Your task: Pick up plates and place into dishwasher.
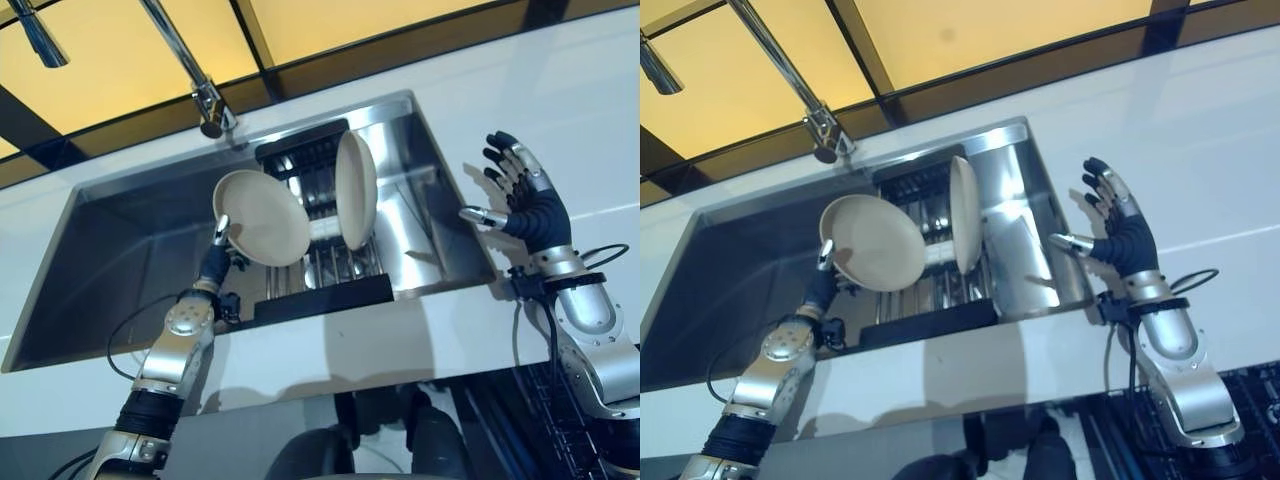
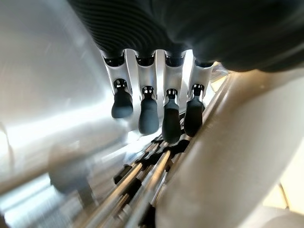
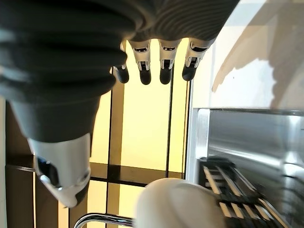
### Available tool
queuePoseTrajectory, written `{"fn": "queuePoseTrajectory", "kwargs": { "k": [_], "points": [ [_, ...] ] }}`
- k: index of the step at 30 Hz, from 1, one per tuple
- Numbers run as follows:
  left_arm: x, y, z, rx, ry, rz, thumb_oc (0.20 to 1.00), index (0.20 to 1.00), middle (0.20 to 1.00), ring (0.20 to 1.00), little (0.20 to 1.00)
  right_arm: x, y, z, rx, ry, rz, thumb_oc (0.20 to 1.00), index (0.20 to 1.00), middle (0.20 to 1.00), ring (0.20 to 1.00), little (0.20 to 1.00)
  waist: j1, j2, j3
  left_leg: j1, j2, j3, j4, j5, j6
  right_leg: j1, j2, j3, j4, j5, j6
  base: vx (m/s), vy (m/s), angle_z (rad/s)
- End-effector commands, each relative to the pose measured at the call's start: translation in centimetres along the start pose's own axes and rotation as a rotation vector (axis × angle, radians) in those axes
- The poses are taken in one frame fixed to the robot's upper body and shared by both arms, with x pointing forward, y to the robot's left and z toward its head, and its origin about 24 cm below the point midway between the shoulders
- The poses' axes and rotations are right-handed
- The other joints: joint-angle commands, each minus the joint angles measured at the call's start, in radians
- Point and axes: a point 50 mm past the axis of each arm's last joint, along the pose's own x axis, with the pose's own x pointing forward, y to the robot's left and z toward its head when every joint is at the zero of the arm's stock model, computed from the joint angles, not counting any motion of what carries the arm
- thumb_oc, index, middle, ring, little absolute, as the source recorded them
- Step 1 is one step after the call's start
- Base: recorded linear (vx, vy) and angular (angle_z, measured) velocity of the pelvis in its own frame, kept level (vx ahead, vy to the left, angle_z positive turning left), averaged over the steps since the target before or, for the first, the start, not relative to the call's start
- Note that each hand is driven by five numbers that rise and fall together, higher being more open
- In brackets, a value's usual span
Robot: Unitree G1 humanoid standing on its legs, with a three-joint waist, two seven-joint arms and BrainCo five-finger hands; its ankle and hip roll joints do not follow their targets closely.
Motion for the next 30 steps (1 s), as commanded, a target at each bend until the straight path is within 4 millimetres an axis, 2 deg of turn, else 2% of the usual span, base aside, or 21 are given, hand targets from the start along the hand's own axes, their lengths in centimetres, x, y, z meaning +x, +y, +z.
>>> {"fn": "queuePoseTrajectory", "kwargs": {
  "k": [1, 3, 5, 20, 30],
  "points": [
    [-1.6, -2.8, -6.1, 0.53, 0.212, -0.026, 0.2, 0.2, 0.2, 0.2, 0.2, -0.7, -0.1, -4.3, 0.049, 0.158, -0.047, 1.0, 1.0, 1.0, 1.0, 1.0, -0.051, -0.02, 0.158, 0.008, -0.028, -0.026, 0.026, -0.011, -0.014, 0.069, -0.019, 0.008, -0.299, 0.207, 0.067, -0.06, -0.004, -0.09],
    [-1.1, -1.1, -6.0, 0.605, 0.221, 0.017, 0.2, 0.2, 0.2, 0.2, 0.2, -0.5, -0.4, -4.1, 0.049, 0.151, -0.049, 1.0, 1.0, 1.0, 1.0, 1.0, -0.051, -0.021, 0.156, 0.005, -0.027, -0.024, 0.022, -0.011, -0.015, 0.066, -0.023, 0.008, -0.303, 0.207, 0.069, -0.05, -0.007, -0.18],
    [-1.0, -0.7, -6.1, 0.608, 0.229, 0.038, 0.2, 0.2, 0.2, 0.2, 0.2, -0.6, -0.5, -4.1, 0.048, 0.148, -0.051, 1.0, 1.0, 1.0, 1.0, 1.0, -0.053, -0.021, 0.155, 0.002, -0.027, -0.024, 0.023, -0.011, -0.016, 0.062, -0.025, 0.007, -0.301, 0.208, 0.069, -0.04, -0.003, -0.04],
    [-1.7, -1.1, -7.5, 0.626, 0.294, 0.088, 0.2, 0.2, 0.2, 0.2, 0.2, -1.2, -0.1, -4.1, 0.046, 0.146, -0.062, 1.0, 1.0, 1.0, 1.0, 1.0, -0.047, -0.02, 0.132, 0.012, -0.031, -0.031, 0.0, -0.007, -0.017, 0.074, -0.028, -0.006, -0.319, 0.211, 0.07, -0.02, -0.004, -0.03],
    [-1.8, -1.1, -6.8, 0.547, 0.201, 0.176, 0.2, 0.2, 0.2, 0.2, 0.2, -1.7, 0.0, -4.4, 0.046, 0.162, -0.057, 1.0, 1.0, 1.0, 1.0, 1.0, -0.045, -0.023, 0.112, 0.028, -0.032, -0.031, -0.012, -0.009, -0.017, 0.091, -0.025, -0.01, -0.329, 0.208, 0.071, 0.0, 0.0, 0.0]
  ]
}}
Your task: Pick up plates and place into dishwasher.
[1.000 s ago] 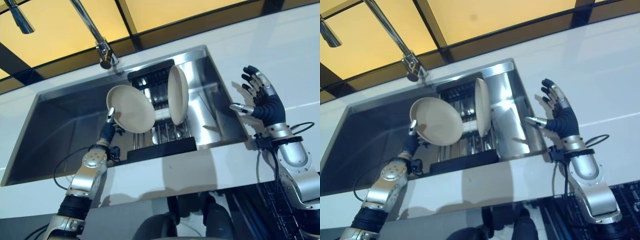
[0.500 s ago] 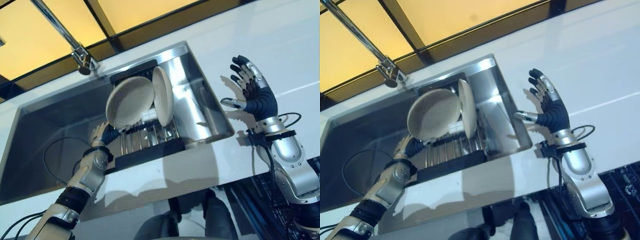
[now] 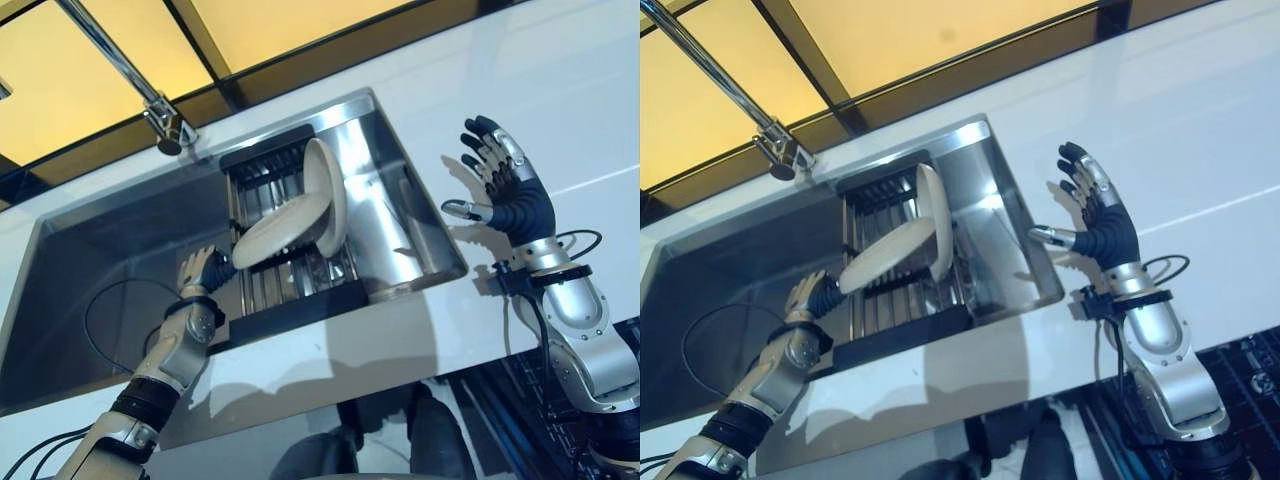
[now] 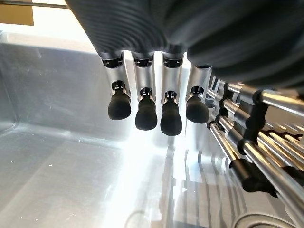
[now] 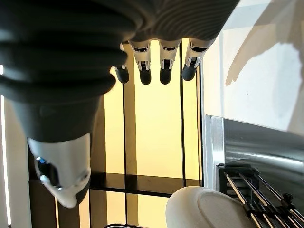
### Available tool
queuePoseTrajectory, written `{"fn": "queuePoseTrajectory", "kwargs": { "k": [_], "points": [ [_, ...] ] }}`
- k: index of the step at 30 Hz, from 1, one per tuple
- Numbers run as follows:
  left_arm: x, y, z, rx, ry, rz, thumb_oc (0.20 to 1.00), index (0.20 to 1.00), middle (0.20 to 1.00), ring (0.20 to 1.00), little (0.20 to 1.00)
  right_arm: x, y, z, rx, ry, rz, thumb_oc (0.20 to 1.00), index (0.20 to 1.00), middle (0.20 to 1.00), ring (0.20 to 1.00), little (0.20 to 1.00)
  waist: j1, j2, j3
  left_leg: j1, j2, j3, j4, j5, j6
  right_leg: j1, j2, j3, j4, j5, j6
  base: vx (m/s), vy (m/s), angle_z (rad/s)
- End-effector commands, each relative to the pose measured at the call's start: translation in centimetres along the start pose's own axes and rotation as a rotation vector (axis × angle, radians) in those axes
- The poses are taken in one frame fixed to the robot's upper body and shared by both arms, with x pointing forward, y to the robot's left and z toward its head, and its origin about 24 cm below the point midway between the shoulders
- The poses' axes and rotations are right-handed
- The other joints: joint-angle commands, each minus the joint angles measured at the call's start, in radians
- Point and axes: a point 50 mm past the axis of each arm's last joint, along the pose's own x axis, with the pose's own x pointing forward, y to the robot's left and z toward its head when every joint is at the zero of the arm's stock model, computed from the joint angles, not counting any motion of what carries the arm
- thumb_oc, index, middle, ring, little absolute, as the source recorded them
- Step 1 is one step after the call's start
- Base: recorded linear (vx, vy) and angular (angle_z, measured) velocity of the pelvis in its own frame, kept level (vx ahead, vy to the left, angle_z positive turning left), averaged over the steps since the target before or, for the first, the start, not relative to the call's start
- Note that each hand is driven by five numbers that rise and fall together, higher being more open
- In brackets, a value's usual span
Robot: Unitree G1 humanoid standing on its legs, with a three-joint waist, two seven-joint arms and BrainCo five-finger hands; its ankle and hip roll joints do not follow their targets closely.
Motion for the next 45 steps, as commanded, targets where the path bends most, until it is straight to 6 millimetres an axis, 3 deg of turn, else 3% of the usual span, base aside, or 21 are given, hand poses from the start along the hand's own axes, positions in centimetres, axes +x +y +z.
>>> {"fn": "queuePoseTrajectory", "kwargs": {
  "k": [1, 5, 7, 22, 36, 37, 38, 45],
  "points": [
    [-2.1, -3.4, -1.6, -0.043, 0.072, -0.015, 0.2, 0.2, 0.2, 0.2, 0.2, -2.9, -2.2, -5.4, -0.034, 0.239, -0.124, 1.0, 1.0, 1.0, 1.0, 1.0, 0.011, -0.042, 0.118, 0.024, -0.029, -0.028, 0.011, -0.044, -0.029, 0.107, -0.015, 0.001, -0.357, 0.209, 0.082, 0.0, 0.0, 0.0],
    [-2.2, -2.6, -1.4, -0.031, 0.017, 0.074, 0.2, 0.2, 0.2, 0.2, 0.2, -3.3, -2.4, -5.6, -0.026, 0.243, -0.123, 1.0, 1.0, 1.0, 1.0, 1.0, 0.014, -0.048, 0.111, 0.027, -0.028, -0.032, 0.009, -0.046, -0.029, 0.111, -0.014, -0.002, -0.358, 0.208, 0.082, 0.0, 0.0, 0.0],
    [-2.2, -2.3, -1.2, 0.0, -0.017, 0.109, 1.0, 1.0, 1.0, 1.0, 1.0, -3.4, -2.4, -5.6, -0.023, 0.246, -0.121, 1.0, 1.0, 1.0, 1.0, 1.0, 0.014, -0.05, 0.108, 0.029, -0.027, -0.032, 0.007, -0.046, -0.029, 0.112, -0.013, -0.003, -0.359, 0.207, 0.081, 0.0, 0.0, 0.0],
    [-2.2, 0.2, 0.7, 0.208, -0.288, 0.406, 1.0, 1.0, 1.0, 1.0, 1.0, -3.8, -2.4, -5.8, -0.016, 0.245, -0.12, 1.0, 1.0, 1.0, 1.0, 1.0, 0.007, -0.054, 0.109, 0.015, -0.026, -0.031, 0.016, -0.052, -0.032, 0.092, -0.021, 0.003, -0.351, 0.208, 0.086, 0.0, -0.001, 0.01],
    [-2.7, 0.5, 5.6, 0.125, -0.585, 0.494, 1.0, 1.0, 1.0, 1.0, 1.0, -3.7, -1.7, -6.0, -0.001, 0.241, -0.115, 1.0, 1.0, 1.0, 1.0, 1.0, -0.003, -0.058, 0.116, 0.001, -0.024, -0.028, 0.029, -0.059, -0.031, 0.076, -0.02, 0.015, -0.342, 0.21, 0.089, 0.0, 0.0, 0.0],
    [-2.7, 0.3, 5.9, 0.123, -0.593, 0.471, 0.332, 0.332, 0.332, 0.332, 0.332, -3.7, -1.6, -6.0, 0.0, 0.239, -0.114, 1.0, 1.0, 1.0, 1.0, 1.0, -0.004, -0.058, 0.117, 0.0, -0.024, -0.028, 0.03, -0.059, -0.031, 0.075, -0.02, 0.015, -0.342, 0.21, 0.089, 0.0, 0.0, 0.0],
    [-2.7, 0.1, 6.3, 0.118, -0.602, 0.448, 0.2, 0.2, 0.2, 0.2, 0.2, -3.6, -1.5, -6.0, 0.001, 0.237, -0.113, 1.0, 1.0, 1.0, 1.0, 1.0, -0.005, -0.06, 0.118, -0.001, -0.023, -0.028, 0.031, -0.06, -0.031, 0.074, -0.019, 0.016, -0.342, 0.211, 0.09, 0.0, 0.0, 0.0],
    [-2.6, -0.8, 6.5, 0.071, -0.584, 0.351, 0.2, 0.2, 0.2, 0.2, 0.2, -3.5, -1.5, -5.9, 0.005, 0.229, -0.12, 1.0, 1.0, 1.0, 1.0, 1.0, -0.007, -0.067, 0.122, -0.004, -0.022, -0.026, 0.03, -0.061, -0.029, 0.069, -0.014, 0.022, -0.345, 0.214, 0.093, 0.0, 0.0, 0.0]
  ]
}}
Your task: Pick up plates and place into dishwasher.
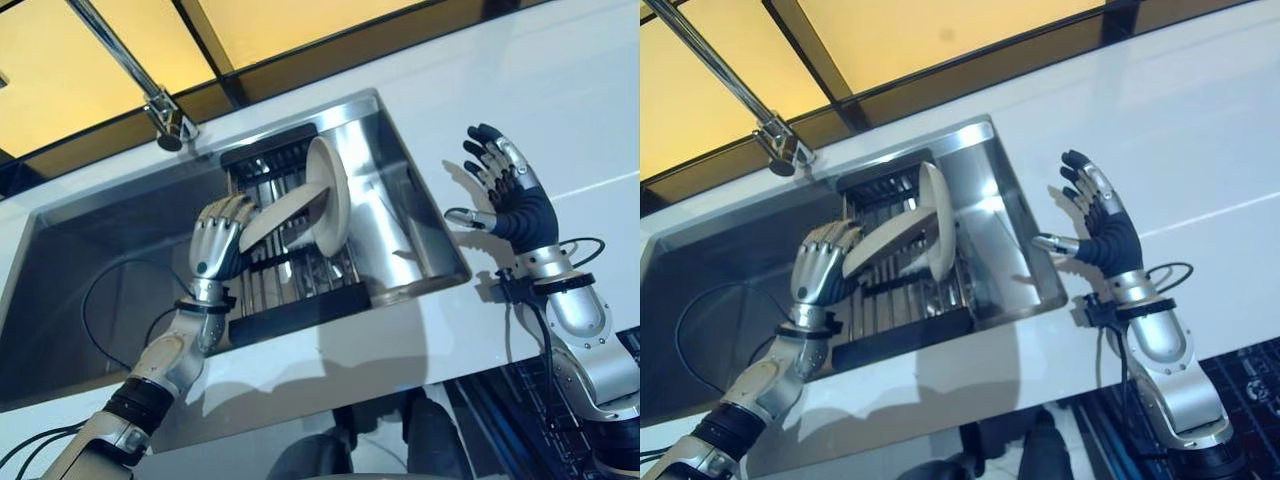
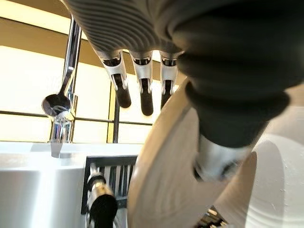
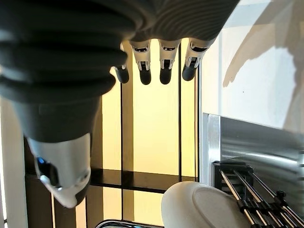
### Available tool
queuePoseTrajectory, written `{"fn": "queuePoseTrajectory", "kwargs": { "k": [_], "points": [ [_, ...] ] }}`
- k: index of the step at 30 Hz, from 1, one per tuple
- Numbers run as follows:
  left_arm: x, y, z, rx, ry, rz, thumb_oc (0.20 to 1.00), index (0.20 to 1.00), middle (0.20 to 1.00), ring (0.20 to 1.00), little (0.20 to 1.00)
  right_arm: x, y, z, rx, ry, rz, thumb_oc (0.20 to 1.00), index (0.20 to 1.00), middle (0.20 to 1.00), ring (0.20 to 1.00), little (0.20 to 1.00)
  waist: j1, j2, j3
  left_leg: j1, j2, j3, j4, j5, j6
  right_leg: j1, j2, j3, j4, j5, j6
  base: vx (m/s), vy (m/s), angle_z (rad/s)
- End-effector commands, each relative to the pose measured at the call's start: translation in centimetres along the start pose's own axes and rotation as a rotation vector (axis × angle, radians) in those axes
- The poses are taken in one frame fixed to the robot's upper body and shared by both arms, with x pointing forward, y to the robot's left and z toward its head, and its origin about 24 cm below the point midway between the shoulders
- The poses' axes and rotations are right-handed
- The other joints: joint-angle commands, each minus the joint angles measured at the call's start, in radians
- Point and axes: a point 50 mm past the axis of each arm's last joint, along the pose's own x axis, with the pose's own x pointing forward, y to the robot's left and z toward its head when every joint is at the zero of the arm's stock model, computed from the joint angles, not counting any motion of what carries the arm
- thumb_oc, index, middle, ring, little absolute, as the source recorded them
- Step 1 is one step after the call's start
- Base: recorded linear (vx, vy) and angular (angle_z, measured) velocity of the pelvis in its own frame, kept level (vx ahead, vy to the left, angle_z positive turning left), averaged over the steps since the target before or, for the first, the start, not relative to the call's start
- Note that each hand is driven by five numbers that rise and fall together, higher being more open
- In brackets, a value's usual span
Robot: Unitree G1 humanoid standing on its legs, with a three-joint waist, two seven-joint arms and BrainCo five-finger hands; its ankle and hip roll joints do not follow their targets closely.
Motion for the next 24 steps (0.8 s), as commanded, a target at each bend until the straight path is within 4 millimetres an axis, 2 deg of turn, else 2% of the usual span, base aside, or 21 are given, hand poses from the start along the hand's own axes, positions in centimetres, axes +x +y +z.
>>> {"fn": "queuePoseTrajectory", "kwargs": {
  "k": [1, 13, 15, 18, 24],
  "points": [
    [-1.0, -2.5, 2.3, -0.119, 0.022, -0.069, 0.2, 0.2, 0.2, 0.2, 0.2, -2.8, -1.5, -5.7, 0.005, 0.231, -0.12, 1.0, 1.0, 1.0, 1.0, 1.0, -0.002, -0.035, 0.124, 0.013, -0.023, -0.017, 0.032, -0.061, -0.028, 0.08, -0.013, 0.033, -0.347, 0.22, 0.094, 0.0, 0.0, 0.0],
    [-2.3, -2.6, 1.1, -0.162, 0.11, -0.102, 0.2, 0.2, 0.2, 0.2, 0.2, -3.5, -1.8, -5.7, 0.005, 0.247, -0.11, 1.0, 1.0, 1.0, 1.0, 1.0, 0.003, -0.032, 0.113, 0.027, -0.024, -0.027, 0.022, -0.057, -0.029, 0.102, -0.013, 0.025, -0.357, 0.22, 0.09, 0.0, 0.0, 0.0],
    [-2.5, -2.6, 0.7, -0.206, 0.166, -0.096, 0.2, 0.2, 0.2, 0.2, 0.2, -3.6, -1.8, -5.7, 0.006, 0.248, -0.11, 1.0, 1.0, 1.0, 1.0, 1.0, 0.004, -0.035, 0.11, 0.03, -0.023, -0.03, 0.02, -0.057, -0.028, 0.105, -0.012, 0.024, -0.358, 0.22, 0.089, 0.0, 0.0, 0.0],
    [-3.2, -2.5, -0.1, -0.362, 0.314, -0.037, 0.2, 0.2, 0.2, 0.2, 0.2, -4.0, -1.8, -5.8, 0.01, 0.251, -0.119, 1.0, 1.0, 1.0, 1.0, 1.0, 0.01, -0.041, 0.101, 0.04, -0.022, -0.034, 0.013, -0.057, -0.026, 0.116, -0.01, 0.019, -0.362, 0.218, 0.088, 0.01, -0.012, 0.0],
    [-5.7, -0.9, -2.2, -0.497, 0.504, 0.092, 0.2, 0.2, 0.2, 0.2, 0.2, -5.8, -2.1, -6.0, 0.018, 0.276, -0.15, 1.0, 1.0, 1.0, 1.0, 1.0, 0.031, -0.052, 0.069, 0.068, -0.019, -0.049, 0.004, -0.057, -0.026, 0.155, -0.007, 0.0, -0.371, 0.212, 0.082, 0.03, -0.028, 0.07]
  ]
}}
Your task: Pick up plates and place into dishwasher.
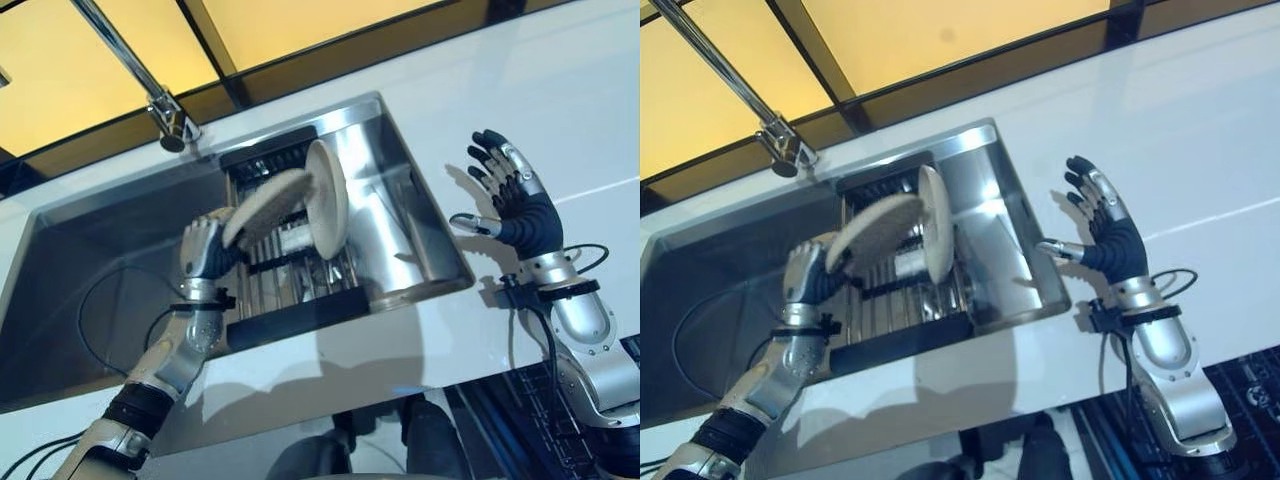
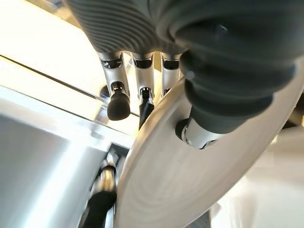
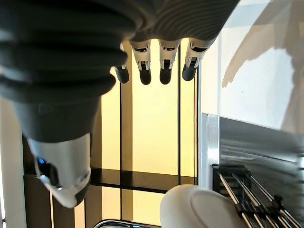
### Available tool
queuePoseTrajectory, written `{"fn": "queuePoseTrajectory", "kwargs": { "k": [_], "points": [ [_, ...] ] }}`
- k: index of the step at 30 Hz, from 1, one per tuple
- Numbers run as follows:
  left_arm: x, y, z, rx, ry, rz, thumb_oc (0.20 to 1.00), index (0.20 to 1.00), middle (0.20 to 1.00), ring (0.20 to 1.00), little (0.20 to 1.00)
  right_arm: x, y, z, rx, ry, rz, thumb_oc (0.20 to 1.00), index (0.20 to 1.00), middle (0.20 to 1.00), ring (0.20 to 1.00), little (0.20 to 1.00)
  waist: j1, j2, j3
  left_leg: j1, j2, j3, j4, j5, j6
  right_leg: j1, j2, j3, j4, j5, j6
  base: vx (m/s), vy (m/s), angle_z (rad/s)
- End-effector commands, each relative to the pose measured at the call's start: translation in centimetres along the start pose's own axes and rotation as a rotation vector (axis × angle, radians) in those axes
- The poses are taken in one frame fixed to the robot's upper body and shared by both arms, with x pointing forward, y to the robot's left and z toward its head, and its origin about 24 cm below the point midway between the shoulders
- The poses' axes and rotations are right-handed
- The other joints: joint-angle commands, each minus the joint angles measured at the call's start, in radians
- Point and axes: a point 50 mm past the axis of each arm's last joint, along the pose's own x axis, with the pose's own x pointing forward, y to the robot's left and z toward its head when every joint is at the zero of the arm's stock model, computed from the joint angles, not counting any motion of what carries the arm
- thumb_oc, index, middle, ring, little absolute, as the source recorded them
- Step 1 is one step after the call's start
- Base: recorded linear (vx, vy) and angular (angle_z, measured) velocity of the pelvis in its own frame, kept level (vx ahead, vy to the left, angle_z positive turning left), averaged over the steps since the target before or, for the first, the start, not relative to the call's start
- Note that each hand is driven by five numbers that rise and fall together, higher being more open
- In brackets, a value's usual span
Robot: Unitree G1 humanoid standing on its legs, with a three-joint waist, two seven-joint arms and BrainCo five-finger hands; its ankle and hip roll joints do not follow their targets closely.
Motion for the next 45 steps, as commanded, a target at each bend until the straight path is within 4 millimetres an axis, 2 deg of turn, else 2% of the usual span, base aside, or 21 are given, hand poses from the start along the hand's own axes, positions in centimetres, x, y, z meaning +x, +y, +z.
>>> {"fn": "queuePoseTrajectory", "kwargs": {
  "k": [1, 8, 19, 21, 24, 28, 32, 38, 45],
  "points": [
    [-4.7, -0.6, -2.1, -0.137, 0.229, 0.003, 0.2, 0.2, 0.2, 0.2, 0.2, -4.2, -1.6, -5.4, 0.013, 0.257, -0.12, 1.0, 1.0, 1.0, 1.0, 1.0, 0.026, -0.044, 0.069, 0.022, -0.017, -0.034, 0.012, -0.063, -0.022, 0.107, -0.005, 0.016, -0.363, 0.225, 0.077, 0.04, -0.015, 0.07],
    [-6.3, 1.2, -3.2, -0.355, 0.412, 0.033, 0.2, 0.2, 0.2, 0.2, 0.2, -5.7, -1.9, -5.4, 0.017, 0.315, -0.118, 1.0, 1.0, 1.0, 1.0, 1.0, 0.04, -0.044, 0.028, 0.08, -0.015, -0.05, -0.005, -0.066, -0.019, 0.18, 0.002, 0.002, -0.381, 0.214, 0.065, 0.07, -0.008, 0.08],
    [-8.1, 3.6, -2.9, -0.568, 0.459, 0.036, 0.2, 0.2, 0.2, 0.2, 0.2, -7.8, -2.3, -5.6, 0.027, 0.38, -0.149, 1.0, 1.0, 1.0, 1.0, 1.0, 0.063, -0.06, -0.046, 0.165, -0.006, -0.062, -0.012, -0.087, -0.013, 0.287, 0.012, -0.019, -0.408, 0.199, 0.05, 0.07, -0.025, 0.09],
    [-7.9, 4.0, -2.4, -0.644, 0.422, 0.03, 0.2, 0.2, 0.2, 0.2, 0.2, -7.6, -2.9, -4.9, 0.034, 0.346, -0.164, 1.0, 1.0, 1.0, 1.0, 1.0, 0.066, -0.066, -0.054, 0.18, -0.002, -0.066, -0.013, -0.091, -0.012, 0.305, 0.014, -0.024, -0.413, 0.196, 0.049, 0.04, -0.049, 0.05],
    [-7.1, 4.9, -1.0, -0.716, 0.302, 0.04, 0.2, 0.2, 0.2, 0.2, 0.2, -6.3, -4.0, -2.5, 0.036, 0.204, -0.16, 1.0, 1.0, 1.0, 1.0, 1.0, 0.073, -0.072, -0.067, 0.19, -0.001, -0.072, -0.013, -0.101, -0.011, 0.32, 0.018, -0.029, -0.418, 0.188, 0.048, 0.0, -0.046, 0.07],
    [-5.9, 5.1, 0.4, -0.765, 0.182, 0.028, 0.2, 0.2, 0.2, 0.2, 0.2, -4.3, -3.8, -1.2, 0.032, 0.067, -0.124, 1.0, 1.0, 1.0, 1.0, 1.0, 0.085, -0.069, -0.093, 0.205, -0.002, -0.078, -0.015, -0.117, -0.012, 0.339, 0.02, -0.03, -0.426, 0.177, 0.051, 0.0, -0.007, 0.01],
    [-4.8, 4.8, 1.9, -0.832, 0.088, -0.055, 0.2, 0.2, 0.2, 0.2, 0.2, -2.7, -2.8, -0.7, 0.074, 0.018, -0.067, 1.0, 1.0, 1.0, 1.0, 1.0, 0.096, -0.066, -0.132, 0.238, -0.002, -0.082, -0.026, -0.131, -0.015, 0.384, 0.023, -0.033, -0.451, 0.171, 0.051, 0.01, -0.003, 0.0],
    [-4.0, 4.1, 3.8, -0.916, -0.023, -0.22, 0.2, 0.2, 0.2, 0.2, 0.2, -1.7, -0.5, -1.1, 0.145, 0.039, 0.047, 1.0, 1.0, 1.0, 1.0, 1.0, 0.101, -0.063, -0.182, 0.283, 0.002, -0.081, -0.047, -0.141, -0.019, 0.436, 0.03, -0.036, -0.481, 0.167, 0.048, 0.0, 0.0, 0.0],
    [-2.9, 1.5, 6.6, -0.955, -0.159, -0.475, 0.2, 0.2, 0.2, 0.2, 0.2, -0.3, 3.6, -2.5, 0.276, 0.128, 0.246, 1.0, 1.0, 1.0, 1.0, 1.0, 0.1, -0.061, -0.232, 0.308, 0.002, -0.073, -0.055, -0.152, -0.022, 0.469, 0.033, -0.038, -0.512, 0.172, 0.05, 0.0, 0.003, 0.02]
  ]
}}
